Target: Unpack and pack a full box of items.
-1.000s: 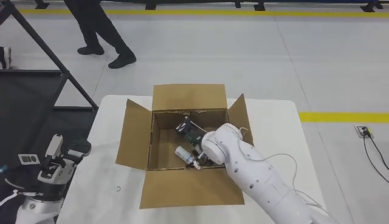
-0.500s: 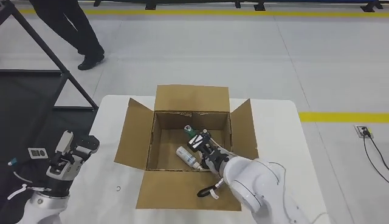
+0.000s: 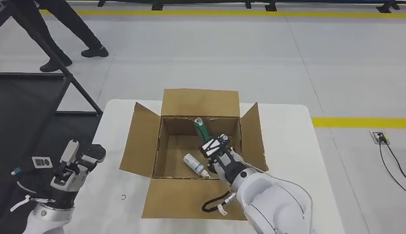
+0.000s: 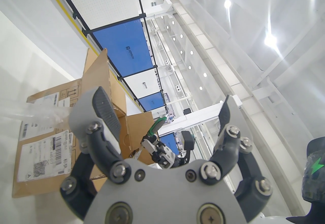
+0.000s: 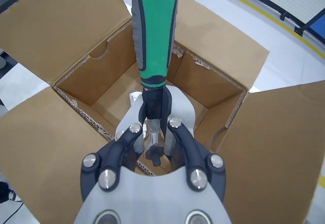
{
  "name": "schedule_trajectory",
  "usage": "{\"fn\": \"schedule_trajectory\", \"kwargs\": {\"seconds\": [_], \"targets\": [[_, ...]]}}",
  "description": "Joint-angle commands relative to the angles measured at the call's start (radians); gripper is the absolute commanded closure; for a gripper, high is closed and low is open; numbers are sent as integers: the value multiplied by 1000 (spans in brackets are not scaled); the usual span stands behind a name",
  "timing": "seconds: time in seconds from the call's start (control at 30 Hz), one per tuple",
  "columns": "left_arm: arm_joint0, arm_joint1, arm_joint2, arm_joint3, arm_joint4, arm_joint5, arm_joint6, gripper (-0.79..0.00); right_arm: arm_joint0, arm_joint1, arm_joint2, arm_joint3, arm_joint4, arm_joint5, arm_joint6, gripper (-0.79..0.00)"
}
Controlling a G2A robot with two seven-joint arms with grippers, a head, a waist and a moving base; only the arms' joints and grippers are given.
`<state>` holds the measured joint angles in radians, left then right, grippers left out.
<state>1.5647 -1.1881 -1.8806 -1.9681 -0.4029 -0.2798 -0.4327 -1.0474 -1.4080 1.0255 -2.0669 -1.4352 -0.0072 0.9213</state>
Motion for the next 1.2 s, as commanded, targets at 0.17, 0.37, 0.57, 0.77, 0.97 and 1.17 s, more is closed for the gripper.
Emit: {"fn": "schedule_trajectory", "kwargs": {"seconds": [0.17,0.37,0.57,0.77,0.97,1.17], "targets": [[-13,1,17,0,6,6,-10,-785,-107,7,22,-198,-36,28,13,0],[-25,2,35,-6,16,13,-21,-785,-230,14,28,-283,-158,100,-108,0],[-45,3,57,-8,29,27,-32,-785,-303,12,59,-283,-236,214,-238,0],[-63,4,77,-6,42,37,-37,-785,-384,14,120,-283,-265,278,-291,0],[-75,5,89,-5,50,45,-43,-785,-443,15,208,-283,-183,288,-380,0],[-75,6,92,-4,55,45,-41,-785,-487,18,331,-283,-59,271,-457,0]]}}
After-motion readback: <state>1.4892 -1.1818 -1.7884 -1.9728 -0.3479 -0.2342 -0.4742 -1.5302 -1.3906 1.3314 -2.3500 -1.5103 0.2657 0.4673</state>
